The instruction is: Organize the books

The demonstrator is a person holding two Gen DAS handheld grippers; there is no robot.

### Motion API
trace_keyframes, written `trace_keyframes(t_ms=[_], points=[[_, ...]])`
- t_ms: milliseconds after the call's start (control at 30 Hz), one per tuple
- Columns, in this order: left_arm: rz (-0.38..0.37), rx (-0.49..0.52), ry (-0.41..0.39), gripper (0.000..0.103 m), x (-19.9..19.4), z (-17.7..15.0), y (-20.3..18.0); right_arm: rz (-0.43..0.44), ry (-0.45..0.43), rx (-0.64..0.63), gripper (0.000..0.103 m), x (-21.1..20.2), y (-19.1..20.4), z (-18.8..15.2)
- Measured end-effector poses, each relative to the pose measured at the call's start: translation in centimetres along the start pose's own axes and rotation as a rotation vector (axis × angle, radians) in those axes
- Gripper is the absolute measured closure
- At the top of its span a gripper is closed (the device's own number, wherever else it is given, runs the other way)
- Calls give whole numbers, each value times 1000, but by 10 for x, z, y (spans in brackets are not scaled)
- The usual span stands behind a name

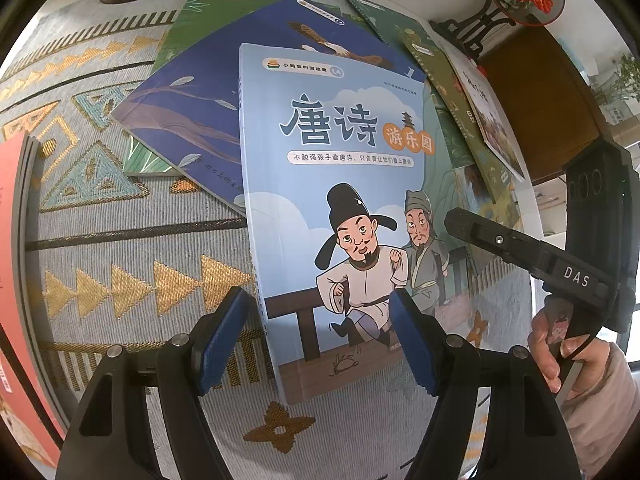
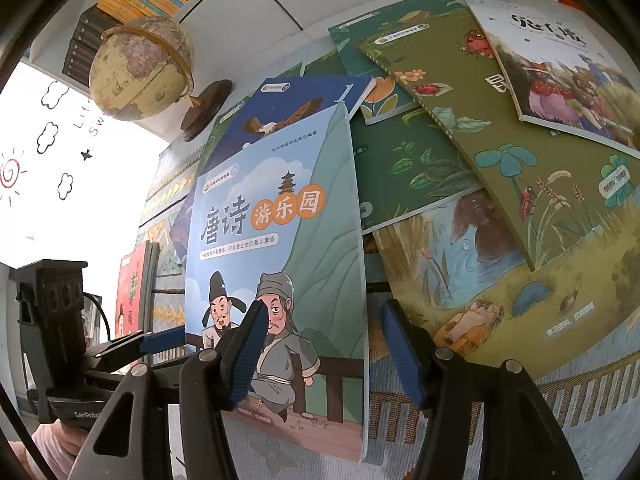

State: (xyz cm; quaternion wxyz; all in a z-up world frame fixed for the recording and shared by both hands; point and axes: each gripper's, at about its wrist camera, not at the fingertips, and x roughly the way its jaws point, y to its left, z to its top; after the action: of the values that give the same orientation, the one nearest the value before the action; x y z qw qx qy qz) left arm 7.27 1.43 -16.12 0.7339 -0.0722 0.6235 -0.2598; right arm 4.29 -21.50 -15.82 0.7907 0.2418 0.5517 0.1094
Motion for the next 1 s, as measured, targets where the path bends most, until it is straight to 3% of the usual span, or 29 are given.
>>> trace_keyframes(t_ms=[1000], points=[[-3,-8,-6,32,-3,0,1,-4,-3,-6,44,-1,1,-2]])
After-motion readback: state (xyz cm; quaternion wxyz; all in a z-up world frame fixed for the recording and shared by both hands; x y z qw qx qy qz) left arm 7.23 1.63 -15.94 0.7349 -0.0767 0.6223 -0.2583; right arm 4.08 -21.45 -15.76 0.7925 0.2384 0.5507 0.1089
